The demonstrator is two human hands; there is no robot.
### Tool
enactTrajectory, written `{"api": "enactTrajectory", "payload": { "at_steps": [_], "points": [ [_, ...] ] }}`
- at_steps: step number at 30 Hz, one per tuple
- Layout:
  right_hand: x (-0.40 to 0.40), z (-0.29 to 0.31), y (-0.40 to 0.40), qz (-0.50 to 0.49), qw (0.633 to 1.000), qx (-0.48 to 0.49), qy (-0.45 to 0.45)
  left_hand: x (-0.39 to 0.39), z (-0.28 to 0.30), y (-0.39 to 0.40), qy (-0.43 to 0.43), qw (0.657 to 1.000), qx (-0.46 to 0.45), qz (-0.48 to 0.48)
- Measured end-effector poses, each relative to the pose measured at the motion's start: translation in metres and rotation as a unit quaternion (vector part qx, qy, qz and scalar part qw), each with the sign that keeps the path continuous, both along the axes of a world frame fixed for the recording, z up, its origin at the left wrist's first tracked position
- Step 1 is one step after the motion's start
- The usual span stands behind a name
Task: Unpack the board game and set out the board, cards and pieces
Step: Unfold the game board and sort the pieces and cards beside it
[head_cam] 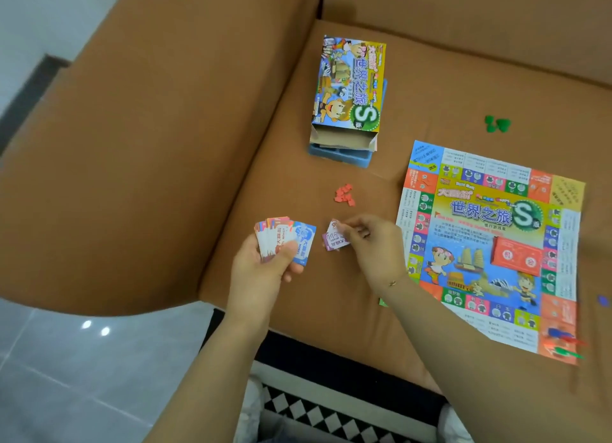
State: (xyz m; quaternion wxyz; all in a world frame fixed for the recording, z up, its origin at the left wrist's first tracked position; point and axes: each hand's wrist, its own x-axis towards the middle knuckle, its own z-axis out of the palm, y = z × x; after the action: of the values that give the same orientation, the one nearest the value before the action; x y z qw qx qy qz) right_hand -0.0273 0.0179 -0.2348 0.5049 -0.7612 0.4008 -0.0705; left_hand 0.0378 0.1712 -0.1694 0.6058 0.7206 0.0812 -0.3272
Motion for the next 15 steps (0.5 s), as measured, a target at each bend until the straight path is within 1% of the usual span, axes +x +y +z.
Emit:
{"api": "enactTrajectory", "payload": {
  "at_steps": [3,5,6,7,9,10,12,15],
  "points": [
    [0.006,-0.008,-0.007,0.068,0.988,-0.139,0.024,0.01,-0.001,-0.002,-0.005,1.0,-0.002,-0.015],
    [0.01,-0.006,-0.007,0.073,0.981,-0.174,0.04,0.014,0.001,-0.008,-0.005,1.0,-0.005,-0.03],
    [0.011,-0.002,-0.006,0.047,0.985,-0.16,0.034,0.015,0.003,-0.011,-0.007,0.999,-0.01,-0.037],
    [0.012,0.006,-0.005,0.002,0.992,-0.126,0.012,0.016,0.006,-0.014,-0.009,0.999,-0.016,-0.043],
    [0.009,0.033,-0.003,-0.071,0.996,-0.016,-0.056,0.013,0.014,-0.02,-0.005,0.998,-0.02,-0.065],
    [0.002,0.05,-0.005,-0.084,0.992,0.047,-0.082,0.01,0.02,-0.026,-0.004,0.996,-0.02,-0.086],
    [-0.015,0.081,-0.016,-0.052,0.984,0.142,-0.091,0.001,0.031,-0.04,-0.003,0.992,-0.014,-0.124],
    [-0.041,0.104,-0.042,0.011,0.981,0.177,-0.077,-0.019,0.045,-0.066,-0.004,0.989,-0.019,-0.144]
  ]
}}
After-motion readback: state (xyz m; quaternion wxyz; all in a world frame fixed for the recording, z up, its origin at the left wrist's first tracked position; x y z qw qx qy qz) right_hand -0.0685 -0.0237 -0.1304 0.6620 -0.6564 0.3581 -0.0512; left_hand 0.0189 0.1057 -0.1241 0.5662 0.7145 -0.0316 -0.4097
